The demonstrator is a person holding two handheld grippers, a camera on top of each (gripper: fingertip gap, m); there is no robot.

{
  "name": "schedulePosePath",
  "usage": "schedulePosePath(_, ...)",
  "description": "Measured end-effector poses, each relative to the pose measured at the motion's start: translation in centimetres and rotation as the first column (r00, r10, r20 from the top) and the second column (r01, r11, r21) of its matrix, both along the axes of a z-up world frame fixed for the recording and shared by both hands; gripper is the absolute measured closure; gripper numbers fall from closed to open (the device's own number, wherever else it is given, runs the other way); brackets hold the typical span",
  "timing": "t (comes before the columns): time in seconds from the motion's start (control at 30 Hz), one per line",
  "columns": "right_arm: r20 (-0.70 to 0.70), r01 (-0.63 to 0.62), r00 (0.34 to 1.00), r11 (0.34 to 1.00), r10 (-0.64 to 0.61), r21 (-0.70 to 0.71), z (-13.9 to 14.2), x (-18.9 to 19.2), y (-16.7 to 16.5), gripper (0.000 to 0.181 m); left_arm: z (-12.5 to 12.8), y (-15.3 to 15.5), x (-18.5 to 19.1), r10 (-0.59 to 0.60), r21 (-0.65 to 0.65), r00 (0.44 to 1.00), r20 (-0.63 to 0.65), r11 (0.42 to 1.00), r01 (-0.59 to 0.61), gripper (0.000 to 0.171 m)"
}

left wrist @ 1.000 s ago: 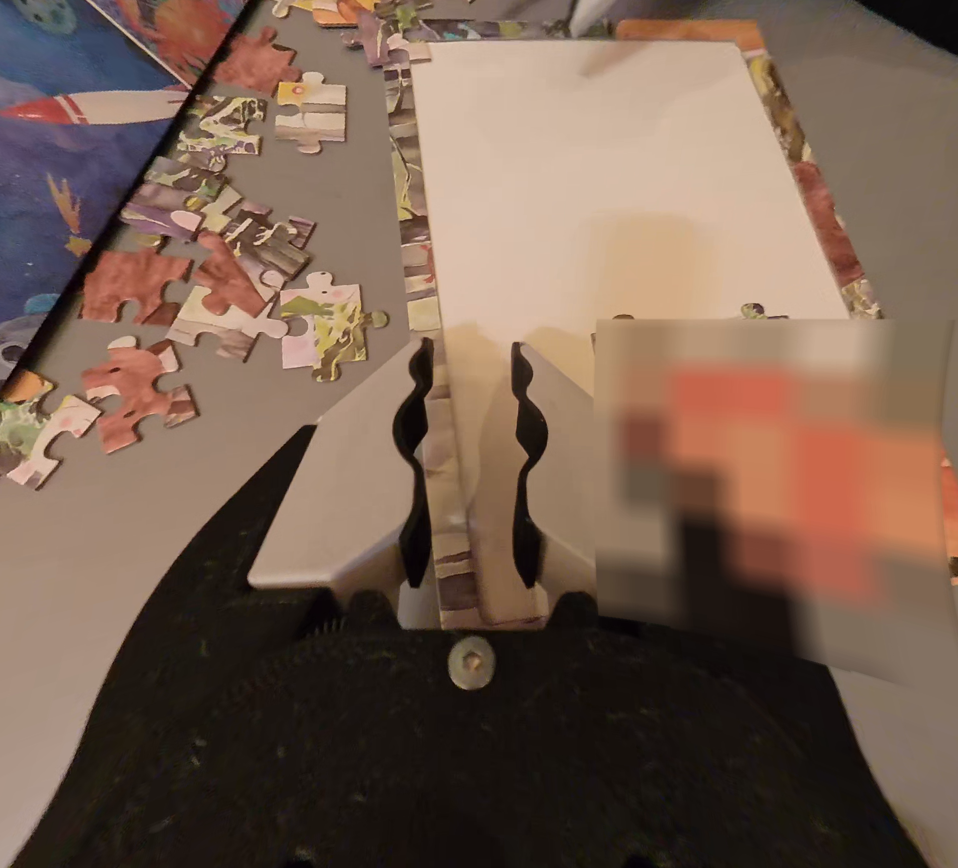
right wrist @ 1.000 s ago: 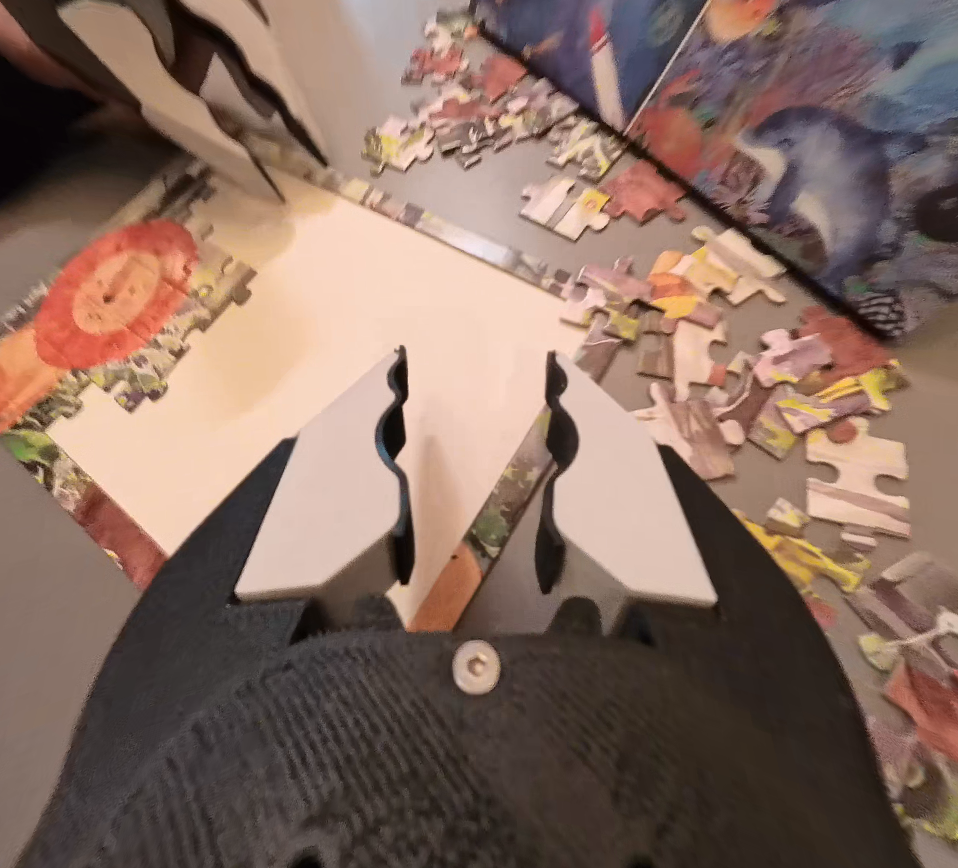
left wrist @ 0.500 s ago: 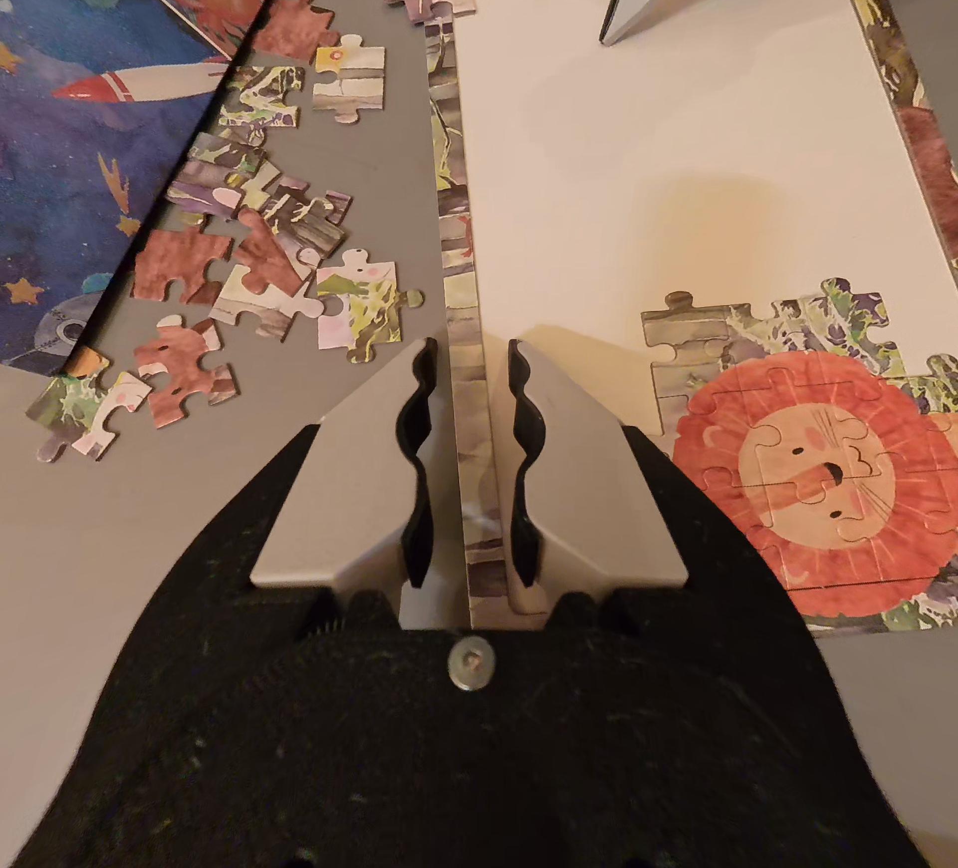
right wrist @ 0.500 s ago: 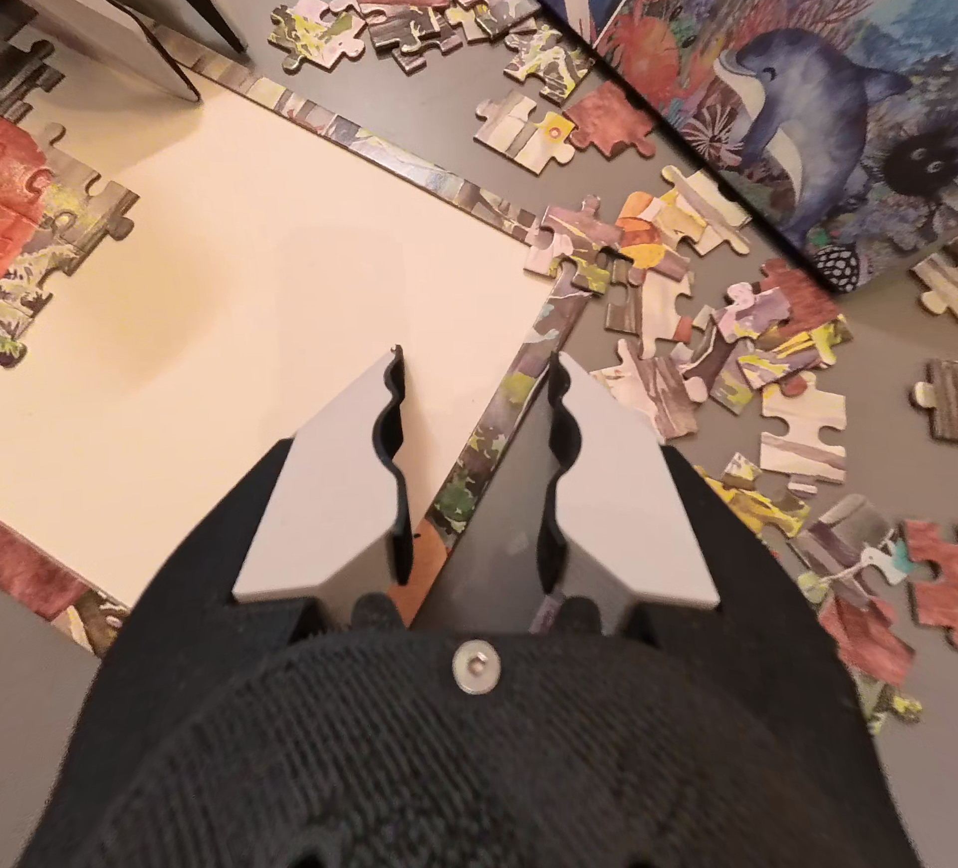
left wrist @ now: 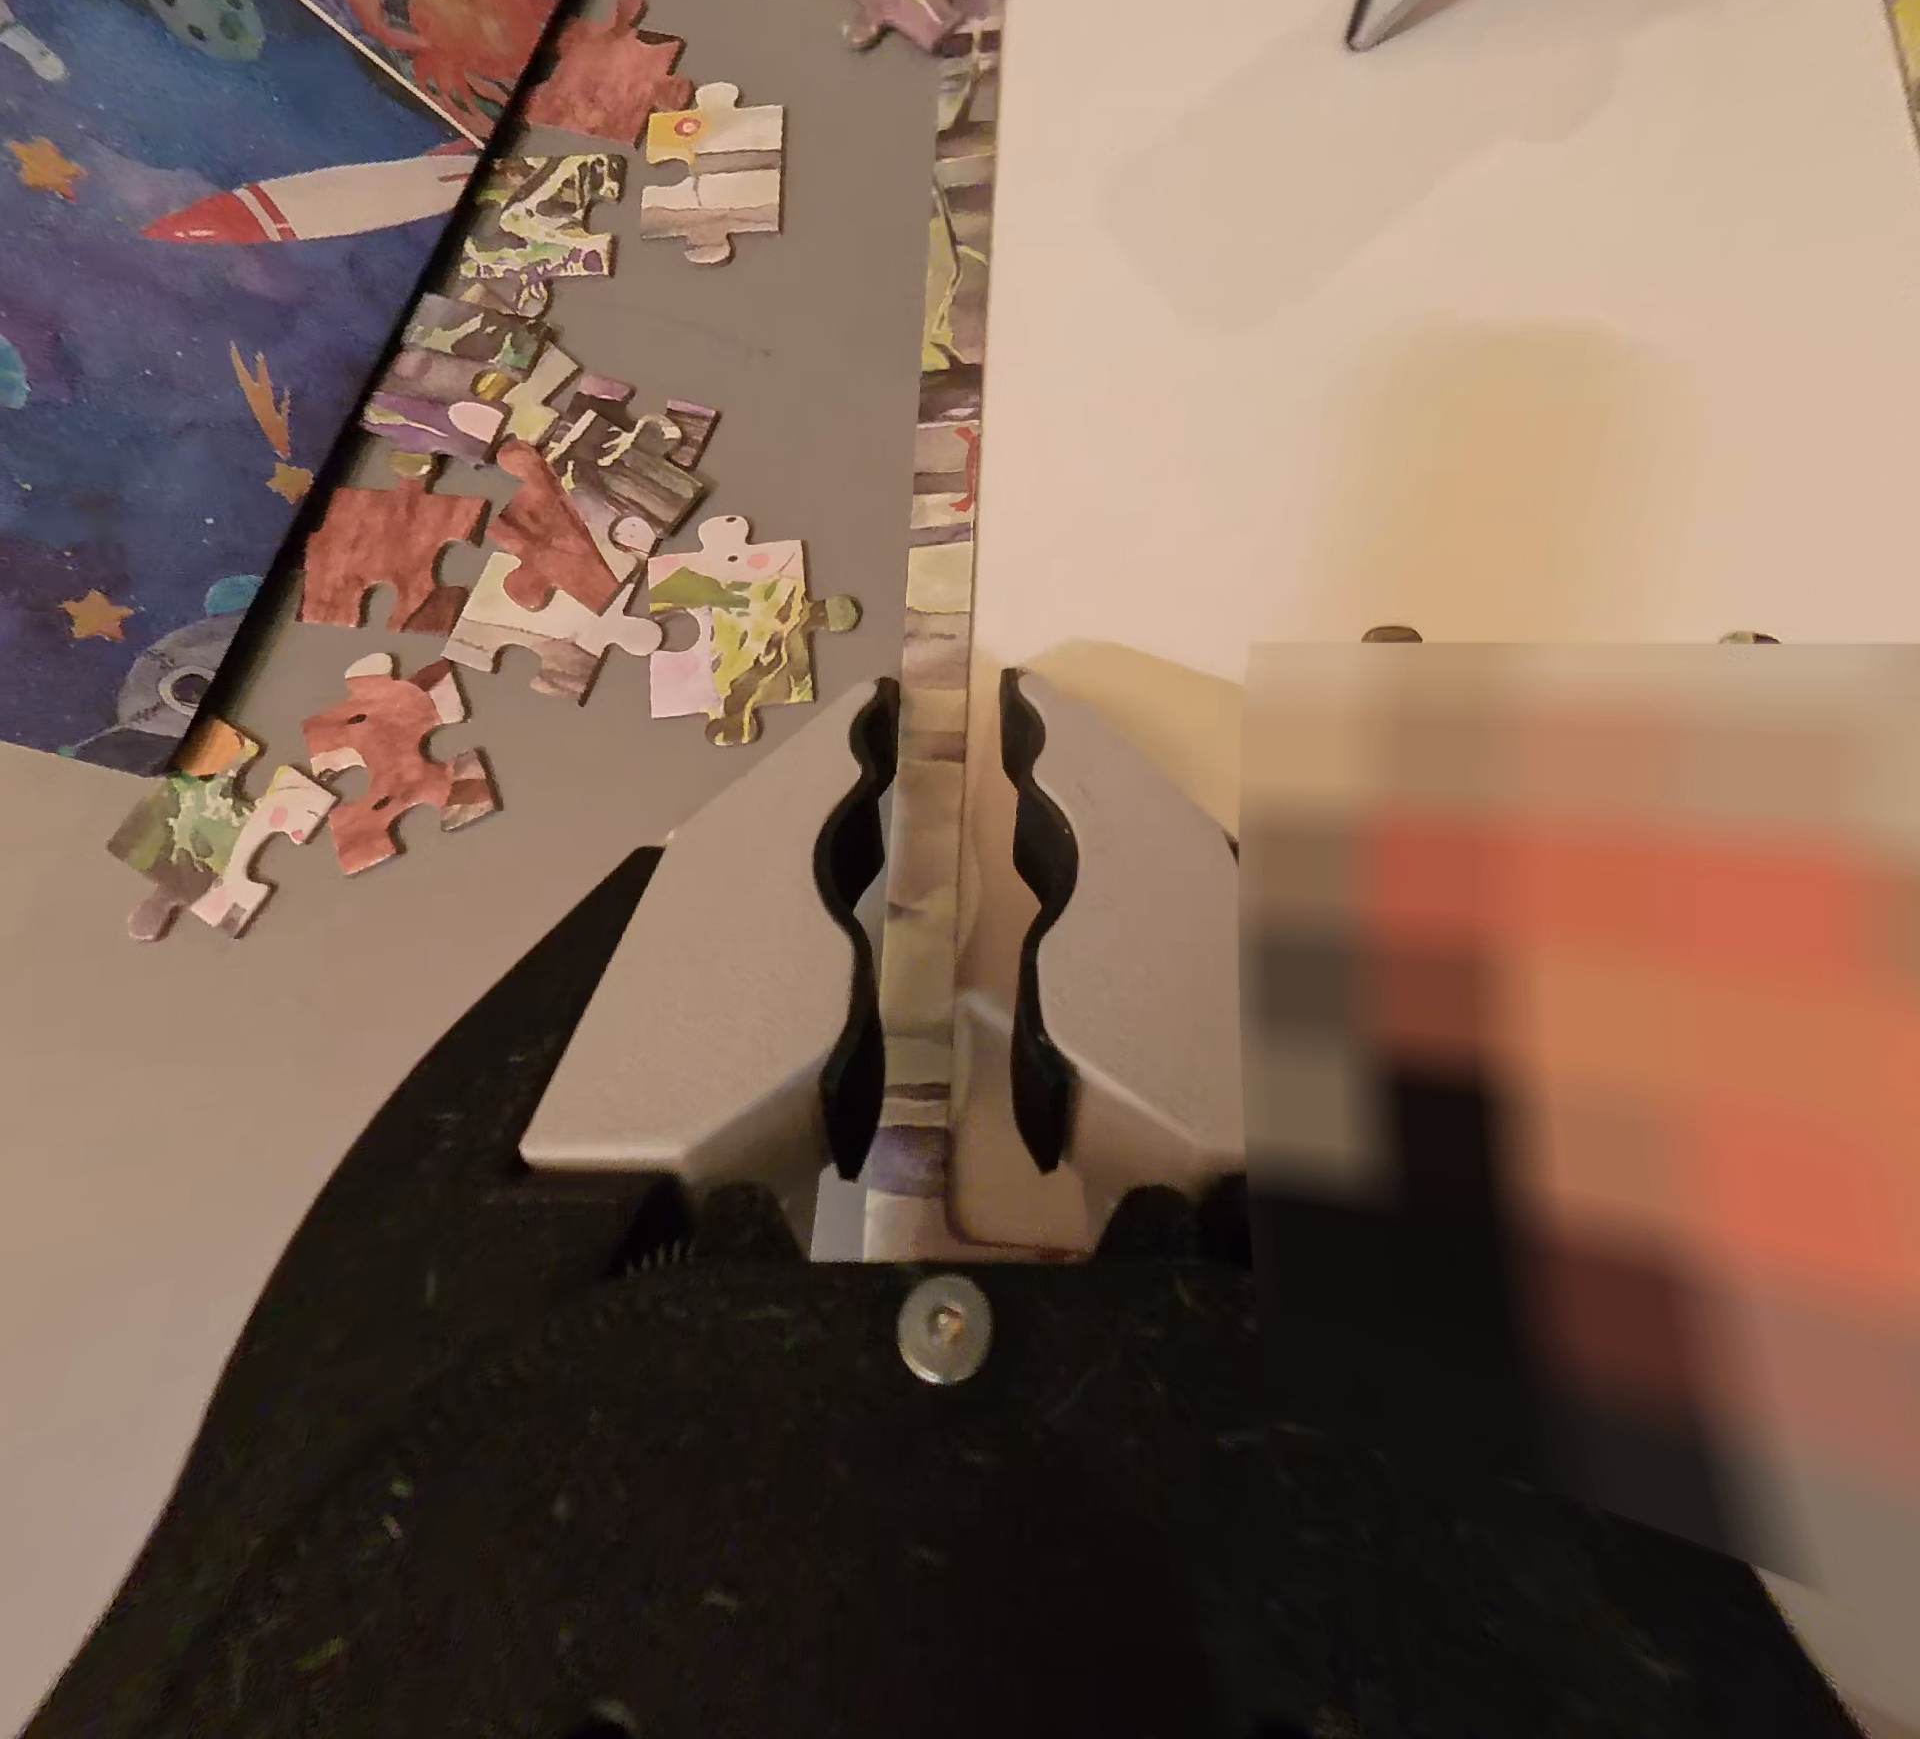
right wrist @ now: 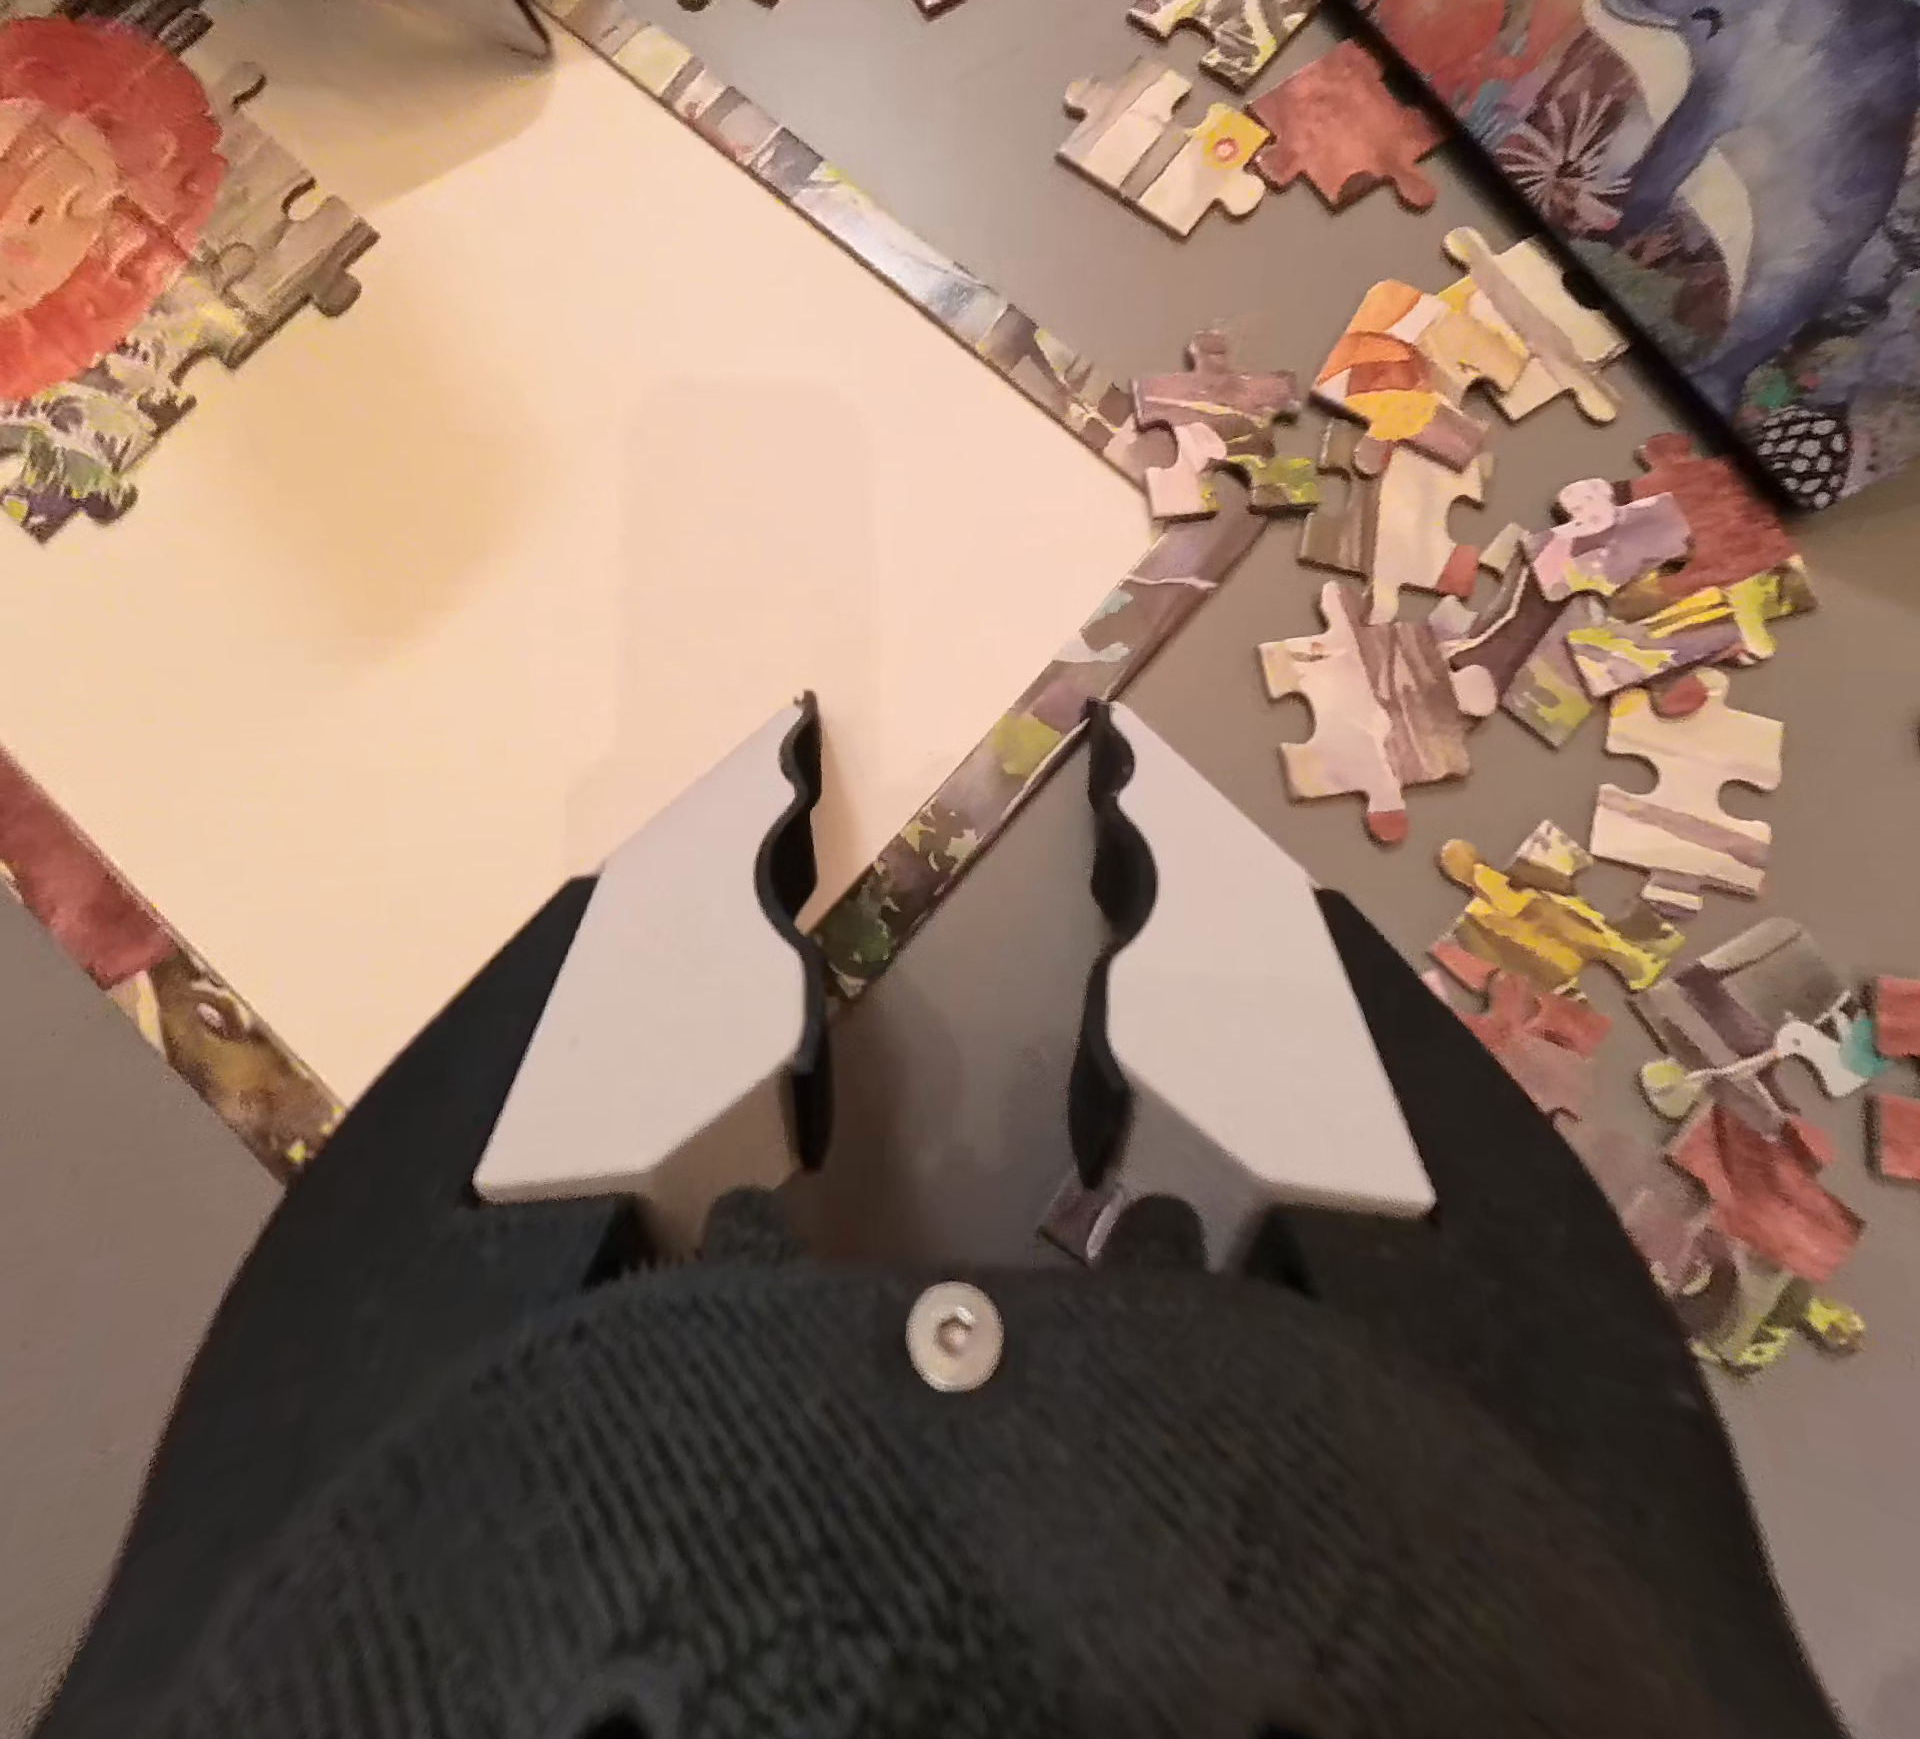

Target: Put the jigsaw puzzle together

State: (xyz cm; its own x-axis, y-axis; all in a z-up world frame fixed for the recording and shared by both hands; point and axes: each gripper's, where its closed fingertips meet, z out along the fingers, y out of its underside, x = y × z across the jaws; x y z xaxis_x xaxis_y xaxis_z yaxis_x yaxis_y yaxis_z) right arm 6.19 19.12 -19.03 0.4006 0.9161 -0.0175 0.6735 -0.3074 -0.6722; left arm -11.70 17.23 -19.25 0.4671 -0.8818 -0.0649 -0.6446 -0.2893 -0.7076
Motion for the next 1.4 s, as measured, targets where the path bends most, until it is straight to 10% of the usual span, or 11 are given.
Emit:
schedulePosePath(0.37,-0.034,-0.192,0.981,0.973,0.190,-0.125,0.4,1.6,-3.8,0.145,0.0,0.4,0.7,0.007,0.051,1.000,-0.024,0.999,-0.006,0.157)
schedulePosePath(0.97,-0.283,0.228,0.952,0.884,-0.115,0.409,6.4,3.5,7.1,0.149,5.9,4.9,-3.7,0.268,0.334,0.951,0.155,0.892,-0.306,0.171)
schedulePosePath(1.4,-0.457,0.385,0.878,0.781,-0.145,0.492,9.8,2.1,8.2,0.170,8.2,6.3,-6.8,0.331,0.384,0.909,0.255,0.828,-0.409,0.170)
